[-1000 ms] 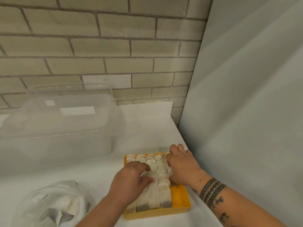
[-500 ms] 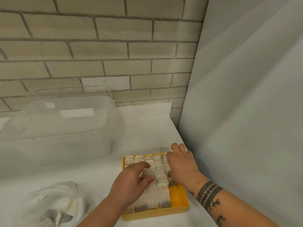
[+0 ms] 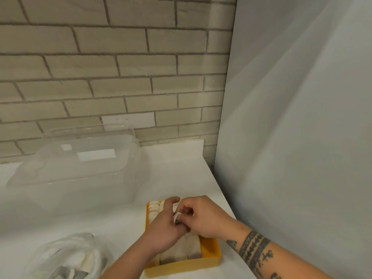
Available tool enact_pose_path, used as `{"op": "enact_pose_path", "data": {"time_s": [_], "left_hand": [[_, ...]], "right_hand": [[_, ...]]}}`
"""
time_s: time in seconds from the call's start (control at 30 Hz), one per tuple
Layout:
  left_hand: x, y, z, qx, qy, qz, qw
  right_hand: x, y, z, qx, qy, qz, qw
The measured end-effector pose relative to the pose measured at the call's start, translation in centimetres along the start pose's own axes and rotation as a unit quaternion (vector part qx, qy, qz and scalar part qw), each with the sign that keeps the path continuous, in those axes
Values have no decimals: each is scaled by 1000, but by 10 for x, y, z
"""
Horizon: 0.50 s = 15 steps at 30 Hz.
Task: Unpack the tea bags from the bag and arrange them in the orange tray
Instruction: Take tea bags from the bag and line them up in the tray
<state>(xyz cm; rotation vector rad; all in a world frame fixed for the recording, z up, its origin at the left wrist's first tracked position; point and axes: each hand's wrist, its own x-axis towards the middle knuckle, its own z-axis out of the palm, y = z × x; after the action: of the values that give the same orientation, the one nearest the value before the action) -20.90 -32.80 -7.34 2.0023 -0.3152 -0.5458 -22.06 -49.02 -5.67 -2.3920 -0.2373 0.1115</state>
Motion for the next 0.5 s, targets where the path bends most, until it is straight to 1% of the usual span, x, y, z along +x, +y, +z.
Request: {"op": "enact_pose_path", "data": {"time_s": [0.1, 0.2, 0.27, 0.4, 0.47, 0.5], "left_hand": [[-3, 8, 2, -17, 12, -9, 1000], [-6, 13, 8, -17, 3, -8, 1000], [-8, 14, 12, -52, -1, -8, 999], [-4, 15, 14, -133, 58, -22, 989], [-2, 17, 14, -150, 83, -27, 985], [-2, 19, 13, -142, 100, -29, 984]], "right_hand": [[-5, 7, -5, 22, 29, 32, 999], [-10, 13, -9, 35, 40, 40, 998], [-13, 14, -11, 53, 41, 43, 997], [-15, 16, -12, 132, 75, 64, 986], [-14, 15, -12, 134, 81, 84, 984], [-13, 14, -13, 129, 82, 93, 984]]}}
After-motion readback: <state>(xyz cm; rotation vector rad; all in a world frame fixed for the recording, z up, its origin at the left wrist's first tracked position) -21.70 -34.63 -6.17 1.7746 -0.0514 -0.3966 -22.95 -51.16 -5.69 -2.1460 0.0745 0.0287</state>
